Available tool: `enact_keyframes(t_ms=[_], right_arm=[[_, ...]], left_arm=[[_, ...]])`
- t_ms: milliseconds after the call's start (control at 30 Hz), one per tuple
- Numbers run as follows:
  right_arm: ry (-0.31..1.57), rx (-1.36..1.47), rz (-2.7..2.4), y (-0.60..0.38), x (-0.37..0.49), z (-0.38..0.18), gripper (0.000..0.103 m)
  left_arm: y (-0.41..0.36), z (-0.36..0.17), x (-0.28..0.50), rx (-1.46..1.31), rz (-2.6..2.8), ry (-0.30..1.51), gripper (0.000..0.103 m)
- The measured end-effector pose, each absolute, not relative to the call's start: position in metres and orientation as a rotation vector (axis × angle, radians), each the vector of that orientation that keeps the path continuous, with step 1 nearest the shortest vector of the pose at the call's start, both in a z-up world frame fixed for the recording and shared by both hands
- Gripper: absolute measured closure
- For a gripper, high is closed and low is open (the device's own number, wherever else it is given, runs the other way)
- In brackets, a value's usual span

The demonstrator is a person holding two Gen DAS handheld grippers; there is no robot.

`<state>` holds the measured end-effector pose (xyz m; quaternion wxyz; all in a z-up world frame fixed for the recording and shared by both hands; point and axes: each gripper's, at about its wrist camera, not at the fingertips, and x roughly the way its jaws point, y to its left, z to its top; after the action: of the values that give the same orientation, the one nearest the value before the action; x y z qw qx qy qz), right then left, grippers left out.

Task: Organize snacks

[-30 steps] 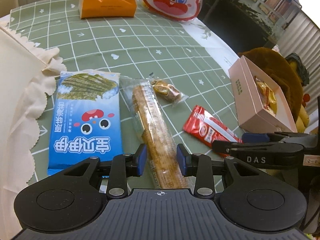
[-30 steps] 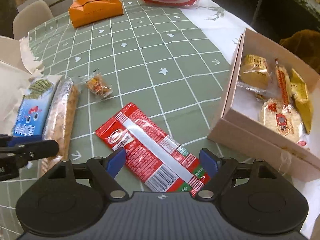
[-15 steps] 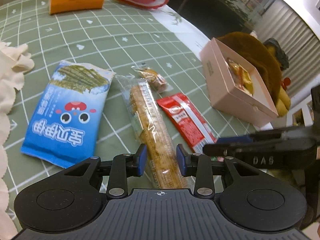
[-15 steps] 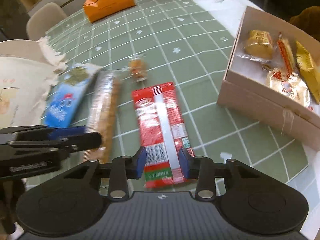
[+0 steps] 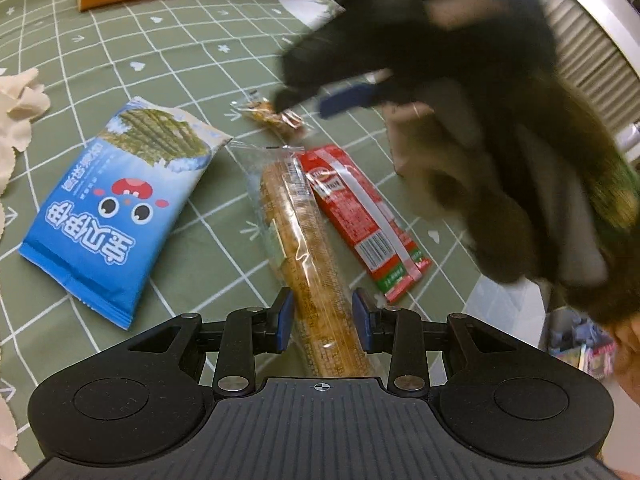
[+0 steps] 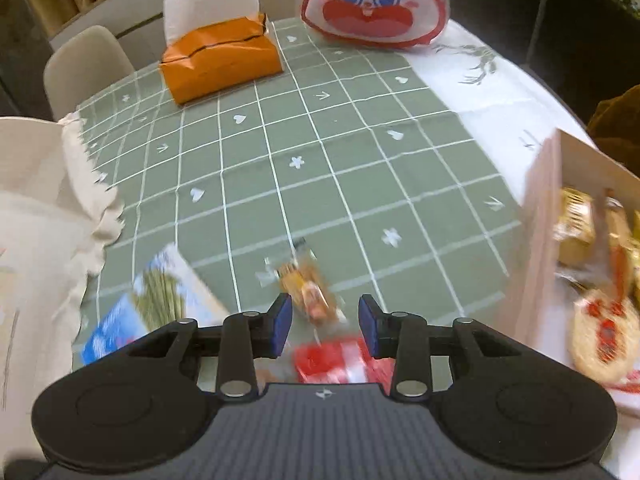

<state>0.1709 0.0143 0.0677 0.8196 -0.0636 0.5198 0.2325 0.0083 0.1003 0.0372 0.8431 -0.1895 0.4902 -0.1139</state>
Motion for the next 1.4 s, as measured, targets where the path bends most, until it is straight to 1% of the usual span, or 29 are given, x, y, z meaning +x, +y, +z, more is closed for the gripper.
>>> enact_keyframes(t_ms=[133, 167, 200, 233, 267, 433, 633, 733, 800, 900, 1067, 1133, 1200, 1233, 1267, 1367, 1400], right_arm=[[1.149, -0.173, 0.492, 0.033, 0.179, 0.052, 0.064], [1.15, -0.184, 0.496, 0.033, 0.177, 0.051, 0.066], [1.146, -0.191, 0.507, 0.033, 0.175, 0.051, 0.075], [1.14, -0.199, 0.515, 0.033, 0.174, 0.053, 0.081], [1.136, -0.206, 0.517, 0.032, 0.171, 0.055, 0.084], [1.099, -0.192, 0.524, 0.016, 0.161, 0.074, 0.084], [1.078, -0.075, 0.51, -0.036, 0.121, 0.091, 0.084], [1.096, -0.066, 0.471, -0.064, 0.1, 0.086, 0.084], [1.11, -0.065, 0.421, -0.084, 0.091, 0.079, 0.084], [1.13, -0.047, 0.347, -0.111, 0.082, 0.068, 0.084], [1.144, 0.004, 0.275, -0.141, 0.069, 0.061, 0.083], [1.15, 0.017, 0.272, -0.146, 0.063, 0.061, 0.079], [1.152, 0.029, 0.293, -0.148, 0.058, 0.061, 0.059], [1.134, 0.026, 0.302, -0.147, 0.054, 0.064, 0.055], [1.116, 0.011, 0.304, -0.145, 0.048, 0.066, 0.048], [1.064, -0.054, 0.324, -0.135, 0.041, 0.073, 0.043], [1.057, -0.067, 0.338, -0.131, 0.041, 0.074, 0.039]], left_arm=[[0.103, 0.036, 0.009, -0.417, -0.234, 1.041, 0.066], [0.105, 0.035, 0.009, -0.423, -0.232, 1.043, 0.066], [0.106, 0.035, 0.009, -0.427, -0.229, 1.045, 0.065], [0.108, 0.035, 0.01, -0.431, -0.221, 1.044, 0.065], [0.109, 0.036, 0.01, -0.434, -0.21, 1.042, 0.065], [0.119, 0.036, 0.011, -0.455, -0.145, 1.016, 0.065], [0.115, 0.033, 0.011, -0.458, -0.138, 1.012, 0.06], [0.11, 0.03, 0.015, -0.453, -0.136, 1.011, 0.059], [0.099, 0.031, 0.017, -0.416, -0.161, 1.015, 0.065], [0.08, 0.034, 0.019, -0.333, -0.228, 1.023, 0.065], [0.054, 0.032, 0.017, -0.298, -0.361, 1.065, 0.064], [0.049, 0.033, 0.012, -0.286, -0.365, 1.068, 0.064], [0.048, 0.034, 0.013, -0.284, -0.345, 1.063, 0.064], [0.049, 0.036, 0.009, -0.284, -0.331, 1.056, 0.064], [0.05, 0.038, 0.007, -0.284, -0.315, 1.049, 0.065], [0.059, 0.043, 0.006, -0.285, -0.255, 1.027, 0.065], [0.063, 0.045, 0.003, -0.289, -0.242, 1.022, 0.065]])
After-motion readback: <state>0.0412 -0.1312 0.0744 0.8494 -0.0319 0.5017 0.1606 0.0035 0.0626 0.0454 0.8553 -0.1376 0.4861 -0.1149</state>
